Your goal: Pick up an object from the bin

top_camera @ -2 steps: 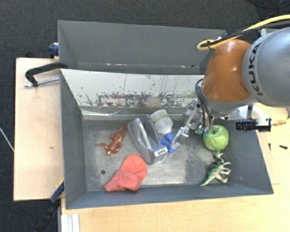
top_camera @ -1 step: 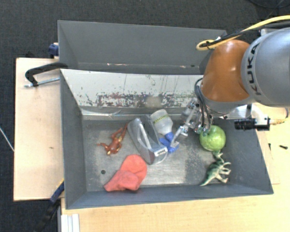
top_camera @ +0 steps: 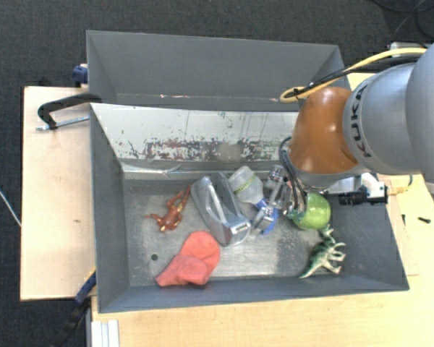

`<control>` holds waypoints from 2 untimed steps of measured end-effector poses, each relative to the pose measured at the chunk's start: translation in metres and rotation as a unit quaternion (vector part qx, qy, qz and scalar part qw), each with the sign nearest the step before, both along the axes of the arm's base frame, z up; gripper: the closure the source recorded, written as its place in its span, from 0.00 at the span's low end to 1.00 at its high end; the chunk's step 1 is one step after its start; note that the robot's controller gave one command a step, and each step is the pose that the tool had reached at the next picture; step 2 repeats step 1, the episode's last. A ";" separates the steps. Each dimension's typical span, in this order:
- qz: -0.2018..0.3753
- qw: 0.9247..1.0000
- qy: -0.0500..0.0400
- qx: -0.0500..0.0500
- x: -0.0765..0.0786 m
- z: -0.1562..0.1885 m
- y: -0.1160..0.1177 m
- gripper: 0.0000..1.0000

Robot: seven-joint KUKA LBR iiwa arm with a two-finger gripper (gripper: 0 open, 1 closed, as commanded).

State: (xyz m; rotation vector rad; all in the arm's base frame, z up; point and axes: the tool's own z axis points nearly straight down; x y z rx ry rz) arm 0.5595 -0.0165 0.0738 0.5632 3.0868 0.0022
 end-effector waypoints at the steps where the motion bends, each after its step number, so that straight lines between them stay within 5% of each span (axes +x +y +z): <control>1: -0.002 1.000 -0.001 -0.001 0.000 0.007 0.000 1.00; 2: -0.002 1.000 -0.001 -0.001 0.000 0.007 0.000 1.00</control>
Offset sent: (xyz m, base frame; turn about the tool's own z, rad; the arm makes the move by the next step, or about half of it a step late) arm 0.0000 0.0000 0.0000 0.0000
